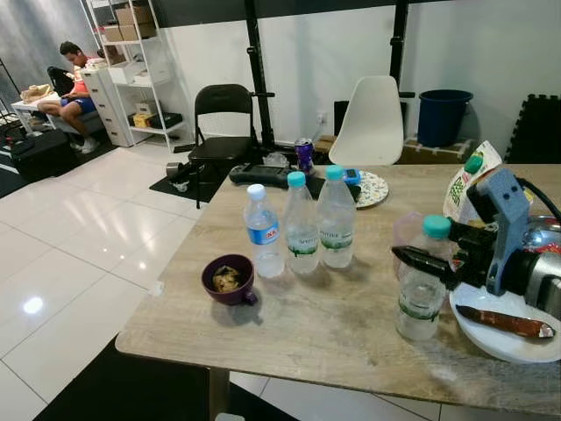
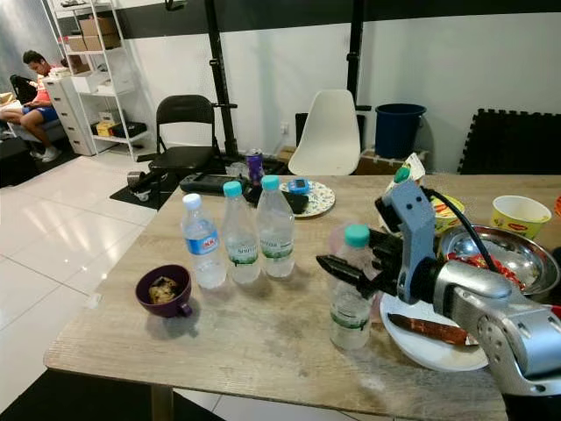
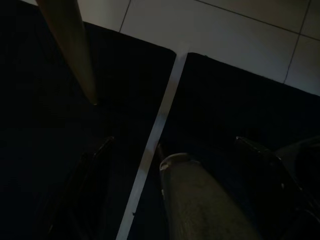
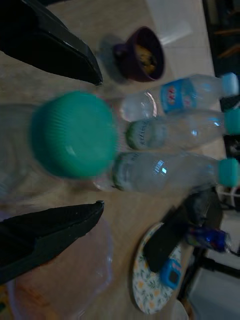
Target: Restocking fridge
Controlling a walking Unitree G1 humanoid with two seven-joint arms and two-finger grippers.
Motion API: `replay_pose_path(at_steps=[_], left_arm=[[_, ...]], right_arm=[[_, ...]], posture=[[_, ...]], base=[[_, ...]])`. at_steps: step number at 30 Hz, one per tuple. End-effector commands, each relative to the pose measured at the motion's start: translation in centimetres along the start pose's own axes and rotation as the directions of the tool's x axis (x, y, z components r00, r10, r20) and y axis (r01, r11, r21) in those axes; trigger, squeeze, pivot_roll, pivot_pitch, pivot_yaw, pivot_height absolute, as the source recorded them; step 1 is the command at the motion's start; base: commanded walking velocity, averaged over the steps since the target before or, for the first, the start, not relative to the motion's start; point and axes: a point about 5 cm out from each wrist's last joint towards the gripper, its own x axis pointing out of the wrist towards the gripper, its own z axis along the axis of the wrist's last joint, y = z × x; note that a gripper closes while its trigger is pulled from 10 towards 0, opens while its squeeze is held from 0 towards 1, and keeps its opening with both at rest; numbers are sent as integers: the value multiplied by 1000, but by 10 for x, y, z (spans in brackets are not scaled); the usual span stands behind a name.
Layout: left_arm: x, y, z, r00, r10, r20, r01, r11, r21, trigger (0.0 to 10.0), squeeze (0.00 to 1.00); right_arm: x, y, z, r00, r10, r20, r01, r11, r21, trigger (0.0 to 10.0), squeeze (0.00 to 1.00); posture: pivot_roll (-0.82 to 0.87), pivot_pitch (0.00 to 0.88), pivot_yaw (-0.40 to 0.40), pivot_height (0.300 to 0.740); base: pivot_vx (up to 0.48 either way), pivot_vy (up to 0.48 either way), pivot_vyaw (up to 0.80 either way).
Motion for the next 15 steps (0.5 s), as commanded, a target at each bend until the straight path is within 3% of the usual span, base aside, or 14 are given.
replay_pose_path(at_steps=[1, 15], left_arm=[[-2, 6, -3, 1000, 14, -10, -14, 1000, 11, 10000, 0], [-2, 4, -2, 1000, 12, -3, -12, 1000, 7, 10000, 0]], right_arm=[[1, 2, 0, 1000, 13, -4, -13, 1000, 19, 10000, 0], [0, 4, -3, 999, 16, -47, -15, 999, 38, 10000, 0]], posture=[[-48, 26, 76, 740], [-52, 28, 72, 740]], base=[[0, 0, 0], [0, 0, 0]])
